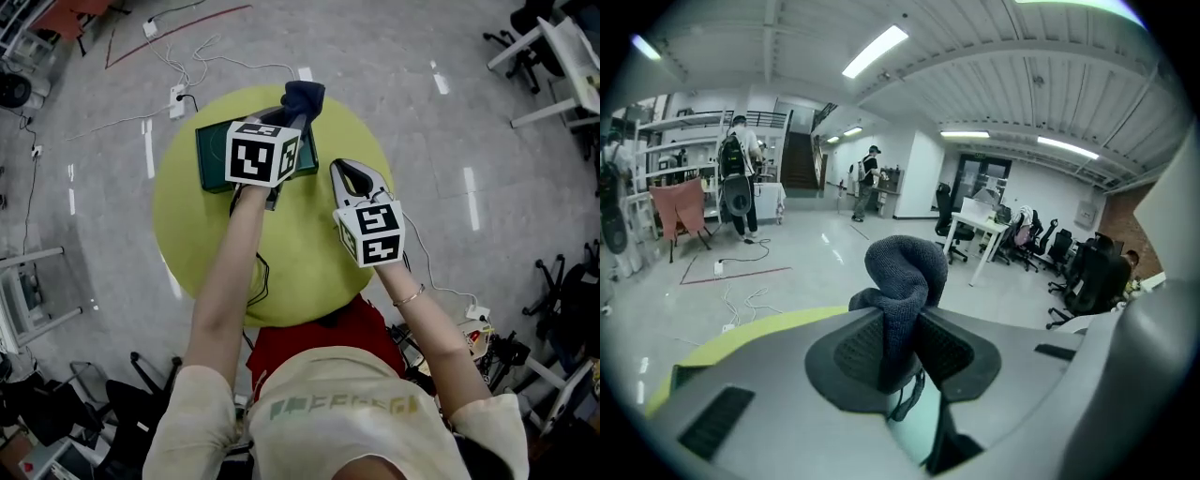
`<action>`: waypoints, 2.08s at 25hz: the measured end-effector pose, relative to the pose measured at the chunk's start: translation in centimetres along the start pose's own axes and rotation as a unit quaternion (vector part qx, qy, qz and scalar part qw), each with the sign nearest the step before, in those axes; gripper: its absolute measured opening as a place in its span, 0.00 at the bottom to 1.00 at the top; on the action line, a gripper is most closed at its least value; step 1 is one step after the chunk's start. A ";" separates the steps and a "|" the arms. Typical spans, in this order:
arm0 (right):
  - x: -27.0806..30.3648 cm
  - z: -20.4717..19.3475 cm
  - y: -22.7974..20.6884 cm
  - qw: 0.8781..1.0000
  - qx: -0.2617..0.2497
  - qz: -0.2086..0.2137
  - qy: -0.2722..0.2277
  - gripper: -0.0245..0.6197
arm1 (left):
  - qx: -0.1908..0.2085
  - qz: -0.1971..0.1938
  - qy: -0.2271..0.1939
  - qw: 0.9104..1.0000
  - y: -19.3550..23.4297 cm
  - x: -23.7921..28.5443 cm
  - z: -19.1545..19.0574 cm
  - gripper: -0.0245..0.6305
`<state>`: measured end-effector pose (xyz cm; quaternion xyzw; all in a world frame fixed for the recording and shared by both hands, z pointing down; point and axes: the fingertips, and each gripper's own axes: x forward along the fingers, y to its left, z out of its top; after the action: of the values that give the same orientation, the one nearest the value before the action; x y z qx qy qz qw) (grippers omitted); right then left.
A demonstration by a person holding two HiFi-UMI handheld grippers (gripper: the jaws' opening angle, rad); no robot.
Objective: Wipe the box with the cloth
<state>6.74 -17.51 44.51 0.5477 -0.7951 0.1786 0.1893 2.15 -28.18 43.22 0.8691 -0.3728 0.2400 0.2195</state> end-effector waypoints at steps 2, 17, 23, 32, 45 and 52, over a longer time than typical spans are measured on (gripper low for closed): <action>0.2 -0.2 0.3 1.000 -0.001 0.006 0.001 0.10 | 0.009 0.007 0.015 1.000 0.3 0.5 -0.9 0.18; 2.6 0.1 5.3 0.998 -0.032 0.052 0.017 0.10 | 0.016 0.085 0.038 0.995 7.6 -4.7 -4.3 0.18; 3.0 -0.3 7.4 0.997 -0.042 0.068 0.023 0.10 | 0.019 0.133 0.047 0.990 11.3 -7.8 -5.8 0.18; 2.7 0.0 9.2 0.996 -0.050 0.076 0.020 0.10 | 0.010 0.195 0.037 0.980 15.5 -13.1 -6.4 0.18; -1.3 -0.3 4.9 0.999 -0.026 0.019 -0.001 0.10 | 0.006 0.068 -0.016 0.998 4.2 -10.7 -1.1 0.18; -4.0 -1.6 2.0 1.000 -0.004 -0.022 -0.001 0.10 | 0.007 -0.026 0.008 1.000 -4.3 -5.9 -2.7 0.18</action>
<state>6.38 -12.87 43.80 0.5649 -0.7836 0.1707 0.1944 1.14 -20.77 41.06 0.8779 -0.3469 0.2436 0.2225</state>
